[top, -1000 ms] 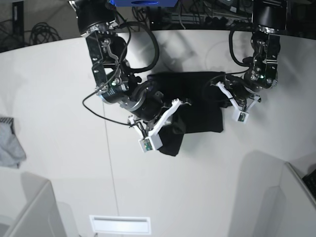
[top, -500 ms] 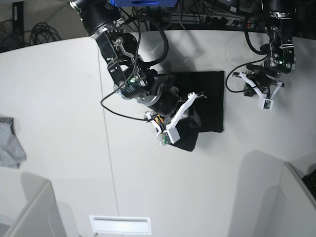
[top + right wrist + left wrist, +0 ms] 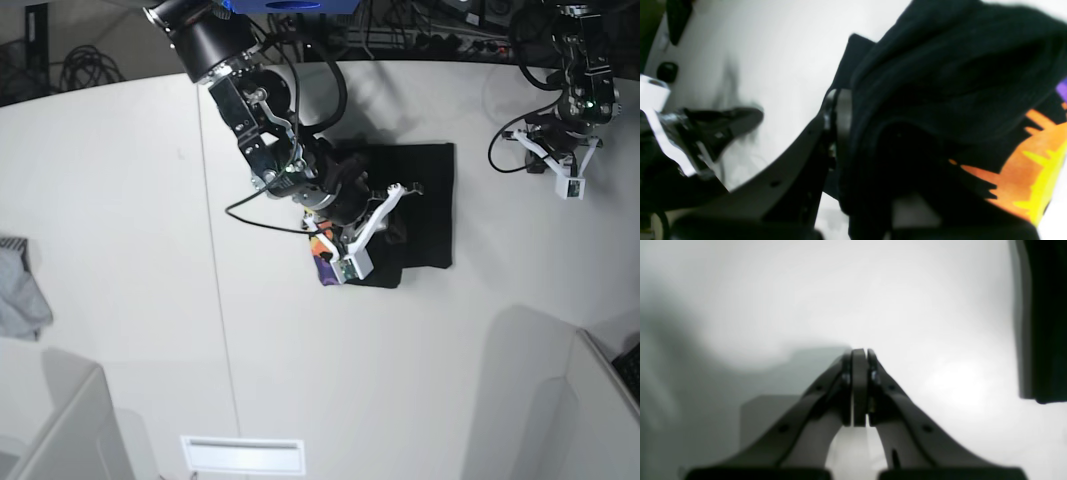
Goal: Fold the T-shirt properly
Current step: 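Fold the right gripper's end over toward the left gripper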
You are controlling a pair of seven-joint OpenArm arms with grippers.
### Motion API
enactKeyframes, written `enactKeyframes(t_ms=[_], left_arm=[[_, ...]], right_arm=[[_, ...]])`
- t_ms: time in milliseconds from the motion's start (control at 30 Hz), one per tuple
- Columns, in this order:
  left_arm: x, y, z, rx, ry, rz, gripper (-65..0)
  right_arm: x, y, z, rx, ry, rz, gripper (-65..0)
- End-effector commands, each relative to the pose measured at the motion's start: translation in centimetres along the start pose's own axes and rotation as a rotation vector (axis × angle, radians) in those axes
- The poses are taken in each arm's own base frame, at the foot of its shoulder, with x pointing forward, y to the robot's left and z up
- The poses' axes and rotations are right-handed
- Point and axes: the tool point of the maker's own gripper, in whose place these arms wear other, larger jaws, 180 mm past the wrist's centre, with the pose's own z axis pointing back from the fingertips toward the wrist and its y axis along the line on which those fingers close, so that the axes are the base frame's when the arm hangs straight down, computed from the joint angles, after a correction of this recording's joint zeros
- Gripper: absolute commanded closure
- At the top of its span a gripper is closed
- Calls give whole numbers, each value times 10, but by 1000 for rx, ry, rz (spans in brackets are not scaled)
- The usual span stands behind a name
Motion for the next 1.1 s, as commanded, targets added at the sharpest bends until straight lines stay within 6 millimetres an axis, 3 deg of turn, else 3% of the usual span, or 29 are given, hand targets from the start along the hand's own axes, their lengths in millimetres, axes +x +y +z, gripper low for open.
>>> enactKeyframes(t_ms=[0, 267, 600, 667, 800, 900, 1067], left_arm=[[14, 4, 4, 7, -37, -18, 0], [14, 3, 4, 5, -38, -17, 0], [13, 4, 4, 7, -37, -17, 0], [13, 4, 4, 7, -37, -17, 0], [14, 4, 4, 6, -39, -17, 0], [14, 4, 4, 5, -39, -16, 0], [15, 4, 4, 5, -41, -16, 0]], right_arm=[[21, 11, 0, 33, -60, 8, 0], [24, 10, 0, 31, -80, 6, 0], [-1, 2, -14, 10, -6, -26, -5], [-1, 2, -14, 10, -6, -26, -128], [-1, 2, -14, 11, -5, -27, -281], [-3, 1, -17, 7, 7, -20, -321], [-16, 33, -23, 73, 52, 68, -350]])
